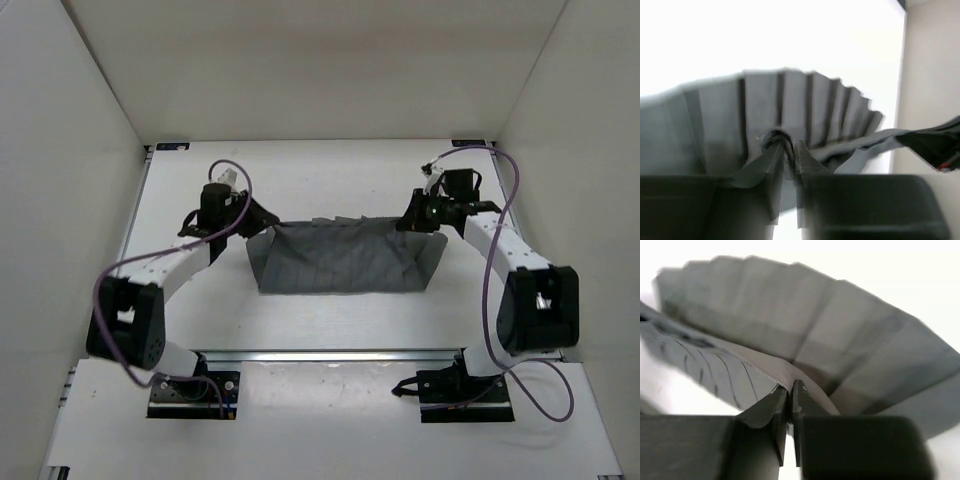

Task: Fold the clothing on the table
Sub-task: Fold the skirt

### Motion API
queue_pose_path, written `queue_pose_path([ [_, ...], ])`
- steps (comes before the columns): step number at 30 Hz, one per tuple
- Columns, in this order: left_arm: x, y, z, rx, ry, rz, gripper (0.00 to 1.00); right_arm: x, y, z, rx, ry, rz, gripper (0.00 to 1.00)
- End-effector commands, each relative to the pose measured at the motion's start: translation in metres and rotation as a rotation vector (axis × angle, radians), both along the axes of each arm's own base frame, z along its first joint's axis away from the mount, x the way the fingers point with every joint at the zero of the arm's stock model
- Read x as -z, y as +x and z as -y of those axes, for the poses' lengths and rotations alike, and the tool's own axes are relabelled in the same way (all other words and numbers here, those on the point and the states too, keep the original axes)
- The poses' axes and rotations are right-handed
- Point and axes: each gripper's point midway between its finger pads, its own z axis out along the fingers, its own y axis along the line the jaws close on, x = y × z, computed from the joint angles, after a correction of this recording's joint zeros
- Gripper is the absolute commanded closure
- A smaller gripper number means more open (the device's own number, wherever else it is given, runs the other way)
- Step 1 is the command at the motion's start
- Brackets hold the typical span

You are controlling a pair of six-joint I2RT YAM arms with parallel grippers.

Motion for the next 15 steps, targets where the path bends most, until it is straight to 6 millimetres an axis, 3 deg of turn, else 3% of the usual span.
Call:
queue_pose_path([
  [1,-0.010,0.048,-0.011,-0.059,0.015,0.085,0.41,-0.021,0.069,0.025,0.136,-0.033,0.131,0.94],
  [2,-0.004,0.055,-0.007,-0.042,-0.010,0.067,0.27,-0.022,0.080,0.021,0.122,-0.047,0.136,0.74],
  [3,-0.002,0.060,-0.008,-0.052,-0.028,0.055,0.02,-0.020,0.088,0.026,0.159,-0.079,0.131,0.66],
  [6,-0.008,0.062,-0.007,-0.053,-0.042,0.091,0.01,-0.029,0.105,0.030,0.186,-0.136,0.166,0.55],
  [8,-0.011,0.056,-0.011,-0.045,-0.001,0.111,0.01,-0.036,0.101,0.039,0.225,-0.146,0.173,0.51],
  [11,-0.013,0.040,-0.015,-0.006,0.025,0.136,0.01,-0.027,0.086,0.062,0.305,-0.144,0.116,0.44],
  [15,-0.009,0.015,-0.021,0.044,0.162,0.174,0.01,0.012,0.050,0.089,0.388,-0.162,-0.015,0.43],
])
